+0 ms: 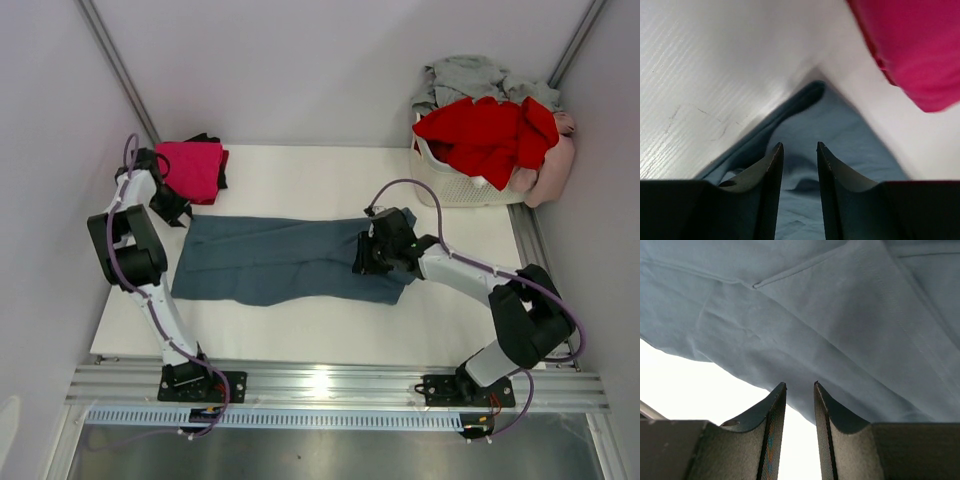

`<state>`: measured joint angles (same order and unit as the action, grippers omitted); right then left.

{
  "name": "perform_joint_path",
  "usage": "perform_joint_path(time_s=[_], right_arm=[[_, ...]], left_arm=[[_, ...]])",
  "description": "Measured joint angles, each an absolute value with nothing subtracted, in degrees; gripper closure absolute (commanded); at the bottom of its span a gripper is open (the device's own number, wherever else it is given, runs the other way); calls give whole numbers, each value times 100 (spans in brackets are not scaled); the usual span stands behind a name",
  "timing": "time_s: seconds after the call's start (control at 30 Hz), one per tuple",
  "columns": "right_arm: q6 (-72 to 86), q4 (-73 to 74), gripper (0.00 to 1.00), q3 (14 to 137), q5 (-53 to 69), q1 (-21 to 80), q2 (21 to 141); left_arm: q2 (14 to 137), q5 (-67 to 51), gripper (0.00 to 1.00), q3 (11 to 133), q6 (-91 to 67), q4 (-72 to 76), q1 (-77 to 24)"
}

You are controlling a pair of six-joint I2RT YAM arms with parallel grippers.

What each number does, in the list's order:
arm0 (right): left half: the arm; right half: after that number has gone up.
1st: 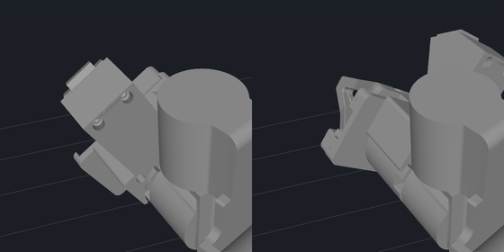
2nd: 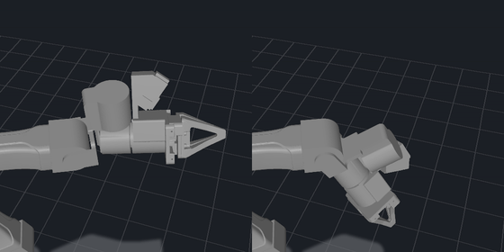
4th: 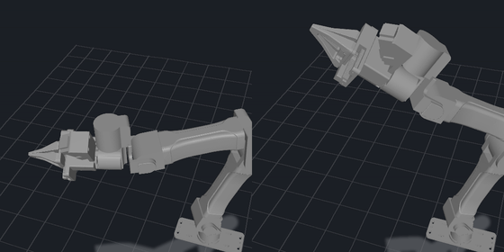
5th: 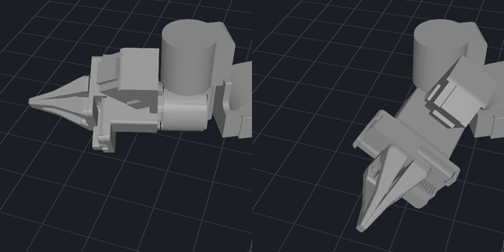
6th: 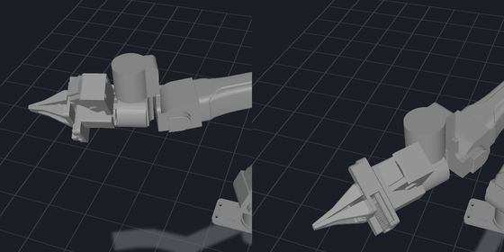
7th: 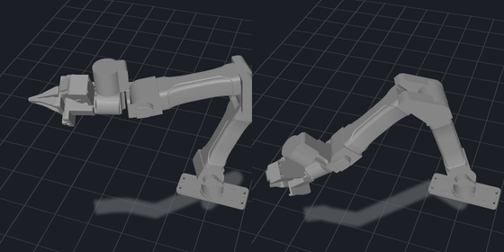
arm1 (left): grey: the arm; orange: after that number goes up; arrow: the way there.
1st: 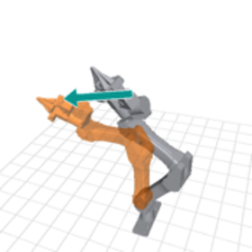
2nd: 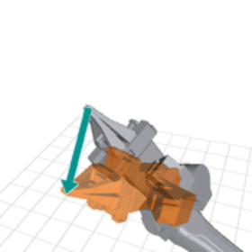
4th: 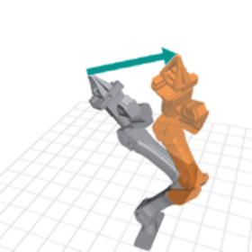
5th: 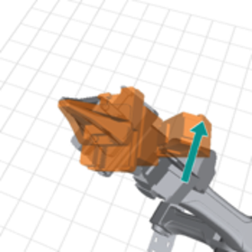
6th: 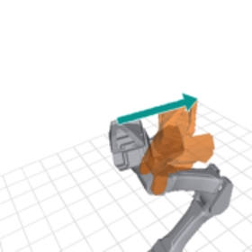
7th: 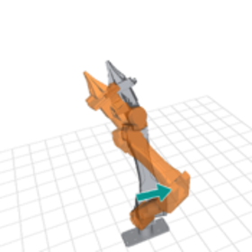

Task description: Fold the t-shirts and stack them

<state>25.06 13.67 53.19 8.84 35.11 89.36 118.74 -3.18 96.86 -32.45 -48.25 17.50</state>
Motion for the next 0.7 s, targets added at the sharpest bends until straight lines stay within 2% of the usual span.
perform_joint_path(time_s=[0.27,0.37,0.4,0.47,0.6,0.7], right_arm=[[2622,1402,67,5293,582,3439,8466],[2633,1396,66,5293,541,3409,8462],[2630,1400,66,5293,521,3400,8462],[2628,1409,66,5293,493,3389,8462],[2624,1435,66,5293,480,3378,8464],[2589,1455,66,5295,478,3374,8466]], left_arm=[[12125,-471,65,9695,-3124,-5017,1999],[12169,-504,73,9699,-3081,-5024,2005],[12184,-541,81,9699,-3057,-5022,2005],[12193,-655,85,9697,-3011,-5002,2005],[12193,-906,86,9697,-2980,-4890,2005],[12193,-1028,82,9697,-2934,-4880,2005]])
